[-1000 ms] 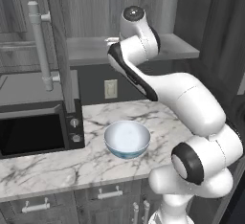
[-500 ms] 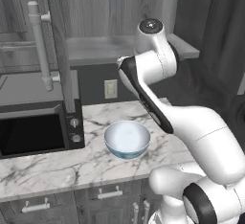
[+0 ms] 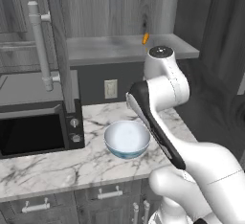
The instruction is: Pick the sweet potato from the cabinet and place it in the bowl. Then pick the bowl and place it in the sink. Then turn on the sink facuet.
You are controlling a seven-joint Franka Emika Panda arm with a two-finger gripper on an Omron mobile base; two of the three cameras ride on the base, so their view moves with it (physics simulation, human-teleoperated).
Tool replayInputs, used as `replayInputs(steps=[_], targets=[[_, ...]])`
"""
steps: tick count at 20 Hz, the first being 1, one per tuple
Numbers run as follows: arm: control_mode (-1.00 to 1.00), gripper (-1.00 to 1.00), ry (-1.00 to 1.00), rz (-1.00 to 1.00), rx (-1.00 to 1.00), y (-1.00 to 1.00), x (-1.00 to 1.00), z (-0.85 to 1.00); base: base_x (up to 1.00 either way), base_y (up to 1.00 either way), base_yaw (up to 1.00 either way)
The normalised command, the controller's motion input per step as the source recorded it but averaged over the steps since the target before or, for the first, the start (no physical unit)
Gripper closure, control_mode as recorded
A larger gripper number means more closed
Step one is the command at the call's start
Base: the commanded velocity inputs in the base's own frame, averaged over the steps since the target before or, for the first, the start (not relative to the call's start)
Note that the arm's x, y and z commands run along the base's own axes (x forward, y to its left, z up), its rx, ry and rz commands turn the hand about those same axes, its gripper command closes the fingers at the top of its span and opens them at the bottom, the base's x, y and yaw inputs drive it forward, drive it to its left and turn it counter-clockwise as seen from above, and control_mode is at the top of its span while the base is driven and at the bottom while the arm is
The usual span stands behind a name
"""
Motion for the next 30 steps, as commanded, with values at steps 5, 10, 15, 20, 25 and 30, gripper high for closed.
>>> replayInputs(steps=[5,10,15,20,25,30], targets=[[-1.0,1.0,0.04,0.27,0.0,0.0,0.24,-1.0,0.0,0.0,0.0],[-1.0,1.0,0.04,0.27,0.0,0.04,0.75,-0.93,0.0,0.0,0.0],[-1.0,1.0,0.08,0.03,-0.11,0.5,0.42,-0.69,0.0,0.0,0.0],[-1.0,1.0,0.06,0.0,-0.1,0.51,0.25,-0.57,0.0,0.0,0.0],[-1.0,1.0,0.04,0.0,-0.01,0.09,0.19,-0.32,0.0,0.0,0.0],[-1.0,1.0,0.01,0.0,0.0,-0.06,0.03,-0.15,0.0,0.0,0.0]])
